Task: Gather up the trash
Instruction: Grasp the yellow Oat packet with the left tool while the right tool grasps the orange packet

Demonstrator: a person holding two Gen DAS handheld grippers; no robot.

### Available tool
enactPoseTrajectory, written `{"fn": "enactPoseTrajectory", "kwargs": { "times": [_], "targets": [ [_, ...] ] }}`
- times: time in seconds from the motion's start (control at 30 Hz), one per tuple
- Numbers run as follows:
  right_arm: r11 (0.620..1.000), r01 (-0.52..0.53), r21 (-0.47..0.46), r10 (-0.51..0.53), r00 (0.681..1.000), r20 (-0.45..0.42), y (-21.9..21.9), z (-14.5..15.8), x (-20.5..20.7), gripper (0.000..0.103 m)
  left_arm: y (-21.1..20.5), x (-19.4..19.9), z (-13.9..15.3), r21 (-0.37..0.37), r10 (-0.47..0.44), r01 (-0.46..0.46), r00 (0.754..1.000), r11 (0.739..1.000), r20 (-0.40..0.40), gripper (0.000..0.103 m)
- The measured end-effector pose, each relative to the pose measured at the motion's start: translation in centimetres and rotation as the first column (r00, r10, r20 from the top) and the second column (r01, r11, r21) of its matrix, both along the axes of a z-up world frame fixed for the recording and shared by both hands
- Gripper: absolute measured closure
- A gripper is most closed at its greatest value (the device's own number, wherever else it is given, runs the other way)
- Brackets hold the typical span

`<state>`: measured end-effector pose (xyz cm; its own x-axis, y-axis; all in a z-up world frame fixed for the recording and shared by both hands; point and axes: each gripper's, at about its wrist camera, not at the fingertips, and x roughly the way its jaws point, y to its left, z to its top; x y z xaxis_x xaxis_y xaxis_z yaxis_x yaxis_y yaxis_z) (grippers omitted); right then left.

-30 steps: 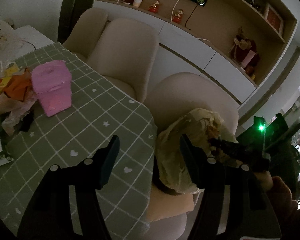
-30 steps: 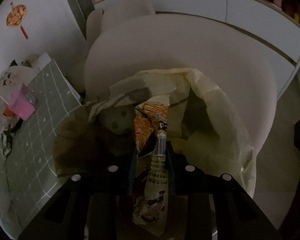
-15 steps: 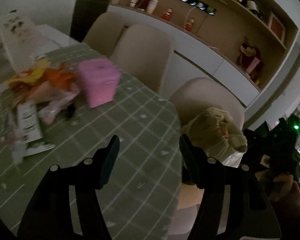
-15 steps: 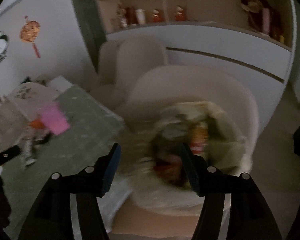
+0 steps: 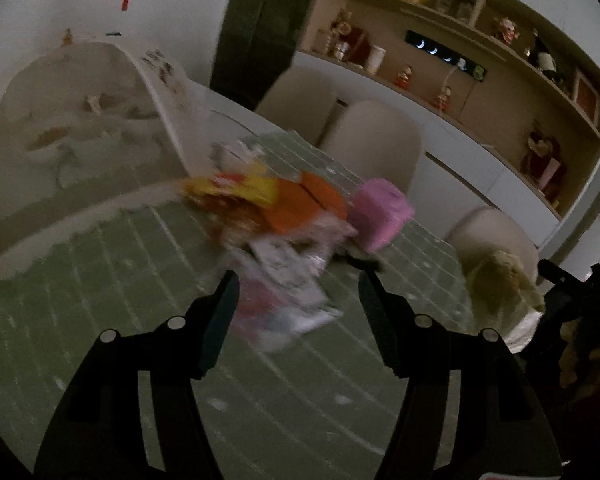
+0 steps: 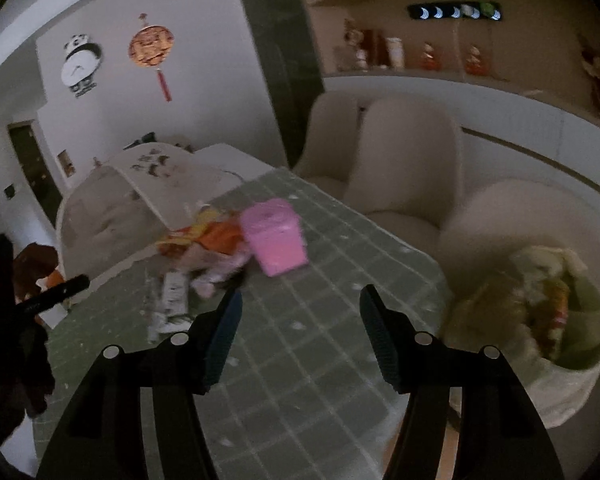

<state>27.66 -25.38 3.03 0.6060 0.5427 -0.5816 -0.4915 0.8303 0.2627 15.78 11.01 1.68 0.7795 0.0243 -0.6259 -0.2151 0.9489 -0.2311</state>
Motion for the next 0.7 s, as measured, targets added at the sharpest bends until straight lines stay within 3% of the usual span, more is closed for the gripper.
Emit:
{"fn": "enactPoseTrajectory", "kwargs": {
  "times": [0.2, 0.47, 0.7],
  "targets": [
    [0.999, -0.027, -0.022, 0.027, 1.000, -0.007, 4.9, -1.2, 0.5, 0.045, 5.3, 4.0, -0.2, 0.057, -0.056, 0.057, 0.998, 0.997, -0.014, 0.043],
    [0.996, -0.019, -0.090, 0.016, 0.999, -0.029, 7.7, -3.9, 3.9, 0.045, 10.3, 15.4, -3.9, 0.125, -0.181, 0.196, 0.976, 0.973, -0.119, 0.042],
    [0.992, -0.059, -0.110, 0.050, 0.996, -0.080, 9.8, -7.2, 6.6, 0.045, 14.2, 22.6, -8.2, 0.082, -0.210, 0.232, 0.954, 0.969, -0.214, 0.042]
  ]
}}
